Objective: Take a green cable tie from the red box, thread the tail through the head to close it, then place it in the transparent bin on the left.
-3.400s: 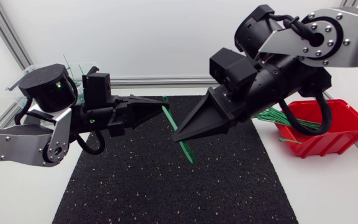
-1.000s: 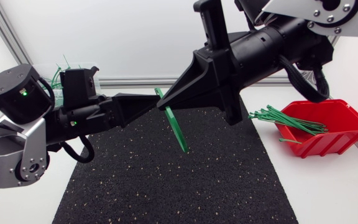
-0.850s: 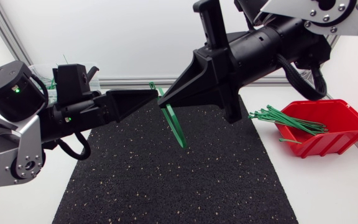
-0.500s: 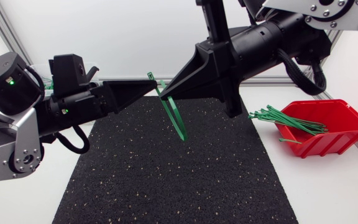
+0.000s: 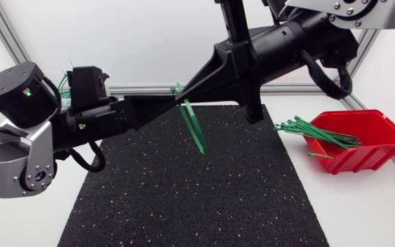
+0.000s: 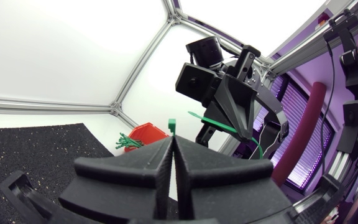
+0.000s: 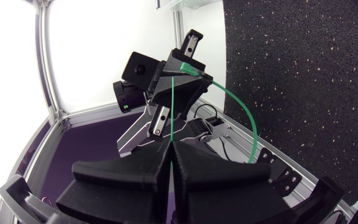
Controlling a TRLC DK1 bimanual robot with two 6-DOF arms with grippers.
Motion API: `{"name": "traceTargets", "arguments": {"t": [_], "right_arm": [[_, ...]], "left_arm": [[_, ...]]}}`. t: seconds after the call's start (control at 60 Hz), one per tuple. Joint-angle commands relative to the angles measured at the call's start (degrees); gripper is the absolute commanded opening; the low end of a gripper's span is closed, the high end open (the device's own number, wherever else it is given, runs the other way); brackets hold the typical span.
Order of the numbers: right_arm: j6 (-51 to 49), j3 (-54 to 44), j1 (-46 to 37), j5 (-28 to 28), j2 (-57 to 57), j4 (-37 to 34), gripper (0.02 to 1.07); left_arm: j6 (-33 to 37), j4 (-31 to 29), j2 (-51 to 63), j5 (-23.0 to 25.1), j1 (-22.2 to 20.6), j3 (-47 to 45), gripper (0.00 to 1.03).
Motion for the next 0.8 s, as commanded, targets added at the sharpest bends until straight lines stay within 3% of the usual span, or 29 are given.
{"name": "traceTargets", "arguments": {"t": [0.0,0.267,0.617,0.783], "right_arm": [[1.6,0.4,0.6,-0.5,1.0,0.0,0.08],[1.6,-0.7,0.9,-1.0,1.5,1.2,0.08],[1.7,-8.2,1.0,-3.7,-0.9,9.5,0.08],[1.7,-9.1,0.8,-4.1,-2.8,10.2,0.08]], "left_arm": [[0.7,1.1,0.6,-0.2,-0.5,1.7,0.04],[1.4,1.1,0.8,-0.4,-0.9,2.4,0.04],[2.4,1.2,1.1,-0.4,-0.6,1.6,0.04],[2.7,1.2,1.2,-0.5,-0.7,1.3,0.04]]}}
